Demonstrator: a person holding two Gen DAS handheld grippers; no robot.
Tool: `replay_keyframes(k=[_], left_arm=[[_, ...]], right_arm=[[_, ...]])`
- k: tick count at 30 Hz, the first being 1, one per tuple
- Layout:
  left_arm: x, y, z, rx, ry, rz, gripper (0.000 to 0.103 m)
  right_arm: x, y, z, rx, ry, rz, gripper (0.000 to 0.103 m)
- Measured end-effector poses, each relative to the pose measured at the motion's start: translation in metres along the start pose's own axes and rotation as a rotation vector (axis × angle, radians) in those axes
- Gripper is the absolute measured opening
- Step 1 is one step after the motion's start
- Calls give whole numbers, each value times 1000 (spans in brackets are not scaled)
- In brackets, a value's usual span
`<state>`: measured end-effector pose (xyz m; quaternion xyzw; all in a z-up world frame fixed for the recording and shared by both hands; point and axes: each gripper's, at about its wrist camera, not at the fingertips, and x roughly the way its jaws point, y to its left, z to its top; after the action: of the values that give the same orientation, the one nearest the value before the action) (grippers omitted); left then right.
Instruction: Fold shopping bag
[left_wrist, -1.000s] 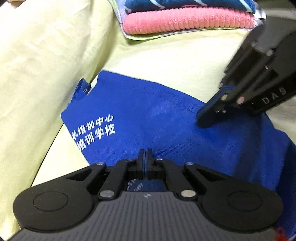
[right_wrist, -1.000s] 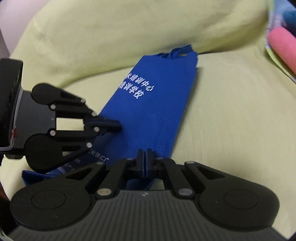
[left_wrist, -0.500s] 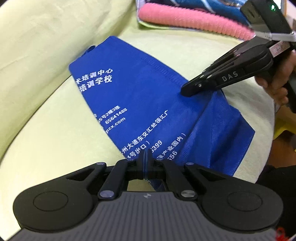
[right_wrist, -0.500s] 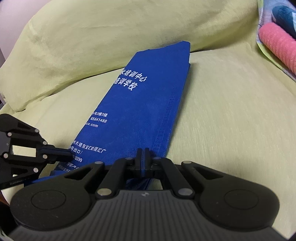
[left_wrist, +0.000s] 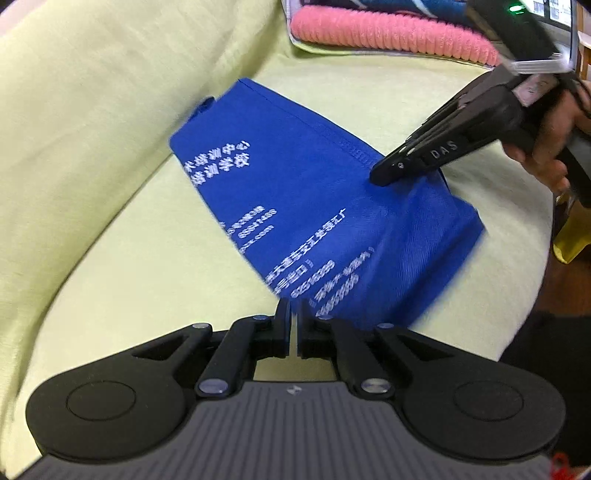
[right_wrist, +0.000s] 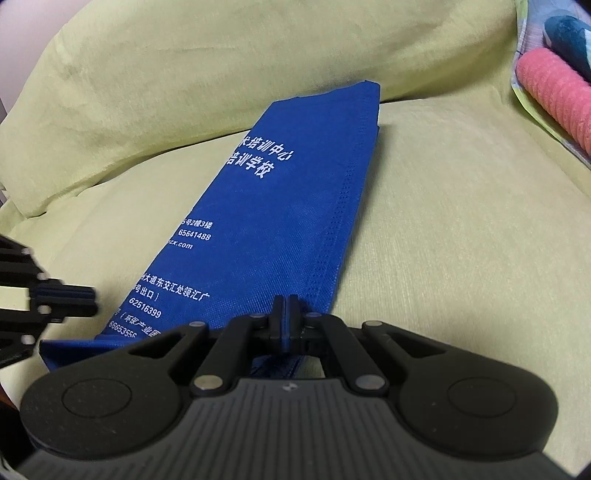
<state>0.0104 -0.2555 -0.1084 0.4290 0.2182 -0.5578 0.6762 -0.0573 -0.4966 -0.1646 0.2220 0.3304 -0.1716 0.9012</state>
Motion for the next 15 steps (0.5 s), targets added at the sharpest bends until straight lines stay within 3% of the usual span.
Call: replay_keyframes(k=[7, 11, 15], left_arm=[[-47, -29, -40, 40, -75, -81, 1], [-34, -50, -35, 90, -87, -88, 3], [-21, -51, -18, 63, -141, -60, 3]], right_arm=[[0, -5, -1, 22, -7, 22, 0], [0, -5, -2, 31, -10, 26, 0], [1, -5, -2, 30, -12, 26, 0]])
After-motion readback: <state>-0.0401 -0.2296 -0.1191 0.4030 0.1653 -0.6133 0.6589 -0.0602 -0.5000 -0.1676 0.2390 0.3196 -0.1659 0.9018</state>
